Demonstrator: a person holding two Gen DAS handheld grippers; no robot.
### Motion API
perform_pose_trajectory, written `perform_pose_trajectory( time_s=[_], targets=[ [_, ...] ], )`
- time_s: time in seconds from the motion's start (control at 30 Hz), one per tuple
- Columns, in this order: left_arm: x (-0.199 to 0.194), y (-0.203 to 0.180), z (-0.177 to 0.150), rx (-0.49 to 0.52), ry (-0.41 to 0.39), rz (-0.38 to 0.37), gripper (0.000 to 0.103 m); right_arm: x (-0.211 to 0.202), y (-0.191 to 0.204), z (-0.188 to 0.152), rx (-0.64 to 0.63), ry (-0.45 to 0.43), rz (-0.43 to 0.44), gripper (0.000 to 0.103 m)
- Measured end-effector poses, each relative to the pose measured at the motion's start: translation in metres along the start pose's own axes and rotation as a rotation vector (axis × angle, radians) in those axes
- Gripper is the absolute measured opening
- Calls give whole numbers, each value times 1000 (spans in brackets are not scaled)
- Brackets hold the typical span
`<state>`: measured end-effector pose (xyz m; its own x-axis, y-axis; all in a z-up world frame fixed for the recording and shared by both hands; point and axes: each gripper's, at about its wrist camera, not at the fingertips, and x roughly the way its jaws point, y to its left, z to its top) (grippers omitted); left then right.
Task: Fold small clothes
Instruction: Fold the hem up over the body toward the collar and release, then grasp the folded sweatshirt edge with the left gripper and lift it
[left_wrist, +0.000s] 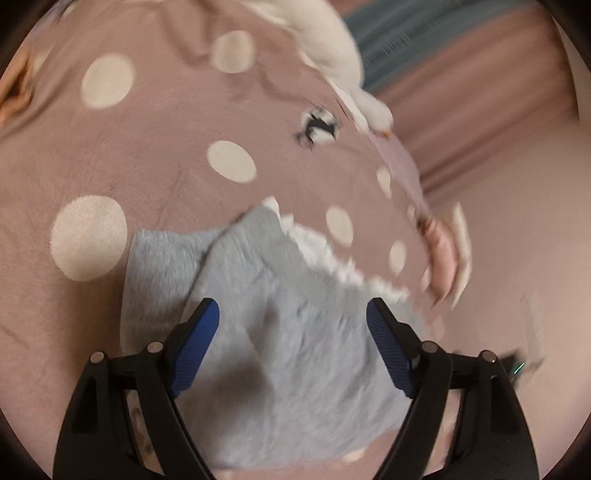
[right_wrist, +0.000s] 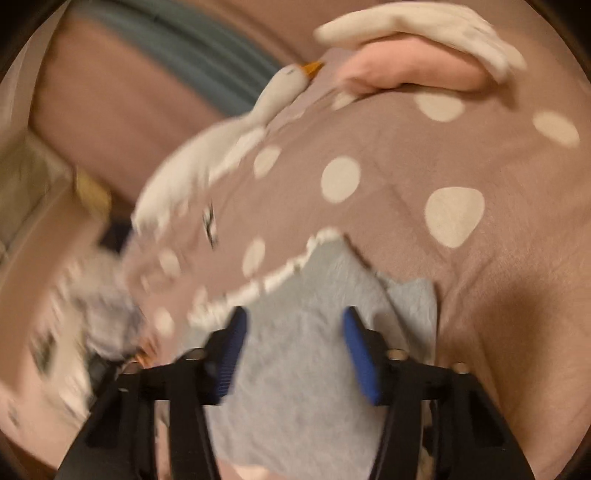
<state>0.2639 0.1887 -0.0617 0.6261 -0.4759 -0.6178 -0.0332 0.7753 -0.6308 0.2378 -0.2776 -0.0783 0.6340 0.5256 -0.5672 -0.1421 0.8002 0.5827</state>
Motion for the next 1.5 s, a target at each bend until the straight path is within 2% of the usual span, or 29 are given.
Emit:
perform_pose_trajectory(
  time_s=[0.07, 0.13, 0.23, 0.37, 0.43, 0.53, 0.6, 0.67, 0.73, 0.8, 0.9, 0.93, 1.1, 1.33, 1.5],
  targets=[
    [1, -10, -16, 96, 18, 52, 71, 3, 7, -11, -73, 46, -37, 33],
    [8, -19, -30, 186, 49, 68, 49, 15, 20, -22, -149, 97, -92, 29],
    [24, -16, -49, 237, 117, 104, 44, 32, 27, -40, -264, 166, -220, 29],
    [37, 2, -75, 255, 190, 127, 43, 42, 24, -78, -381, 276, -406, 26],
    [28, 10, -88, 266, 170, 101, 43, 38, 25, -88, -420, 277, -438, 25],
    [13, 17, -97, 233, 178, 69, 43, 33, 21, -95, -403, 305, -453, 25],
    [-1, 23, -101, 212, 177, 57, 48, 27, 17, -97, -394, 315, -447, 25],
    [-18, 28, -105, 178, 163, 49, 62, 21, 15, -98, -375, 310, -434, 25],
    [-38, 34, -108, 153, 118, 55, 79, 10, 12, -103, -354, 297, -418, 26],
    [-52, 39, -105, 133, 81, 70, 82, -2, 15, -106, -335, 274, -361, 29],
    [-58, 52, -96, 72, 53, 88, 87, -11, 26, -108, -337, 245, -316, 46],
    [-56, 57, -93, 43, 55, 87, 87, -12, 30, -110, -342, 234, -306, 50],
    [-31, 76, -79, -104, 94, -25, 87, 2, 57, -106, -347, 218, -207, 51],
    [2, 70, -51, -172, 108, -118, 88, 30, 85, -99, -323, 204, -98, 51],
    [23, 63, -34, -182, 129, -143, 88, 59, 103, -87, -330, 195, -59, 51]
  ],
)
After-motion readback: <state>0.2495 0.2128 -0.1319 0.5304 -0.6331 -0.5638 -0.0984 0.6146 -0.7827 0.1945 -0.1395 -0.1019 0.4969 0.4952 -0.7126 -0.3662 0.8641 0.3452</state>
